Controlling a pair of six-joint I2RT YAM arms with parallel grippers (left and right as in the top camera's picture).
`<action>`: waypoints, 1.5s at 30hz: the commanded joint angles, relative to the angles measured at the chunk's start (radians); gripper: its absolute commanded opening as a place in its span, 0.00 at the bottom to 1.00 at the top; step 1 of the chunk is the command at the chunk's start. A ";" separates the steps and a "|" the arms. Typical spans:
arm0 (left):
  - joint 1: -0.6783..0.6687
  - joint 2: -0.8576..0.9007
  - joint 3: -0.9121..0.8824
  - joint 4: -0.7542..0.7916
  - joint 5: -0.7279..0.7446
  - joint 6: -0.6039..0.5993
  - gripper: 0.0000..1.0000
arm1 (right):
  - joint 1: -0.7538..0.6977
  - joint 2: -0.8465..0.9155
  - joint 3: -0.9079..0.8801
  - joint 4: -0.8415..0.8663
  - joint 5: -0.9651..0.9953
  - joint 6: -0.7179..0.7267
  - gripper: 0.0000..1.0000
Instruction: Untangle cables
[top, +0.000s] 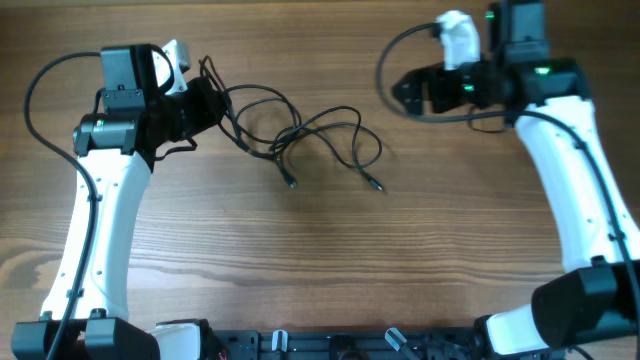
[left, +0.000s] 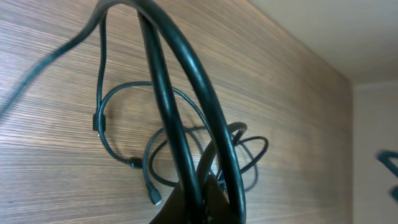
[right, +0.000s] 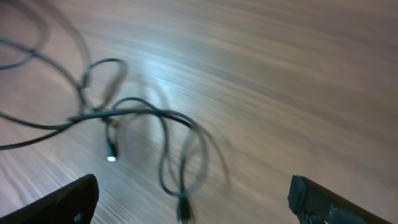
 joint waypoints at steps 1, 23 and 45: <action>0.006 -0.008 -0.002 0.006 0.077 0.011 0.04 | 0.081 0.070 0.016 0.061 -0.049 0.078 1.00; 0.006 -0.008 -0.003 -0.009 0.076 -0.018 0.04 | 0.272 0.376 0.009 0.339 -0.075 1.047 0.51; -0.085 0.217 -0.034 -0.058 -0.088 -0.019 0.04 | 0.241 0.273 0.828 -0.074 -0.087 0.681 0.04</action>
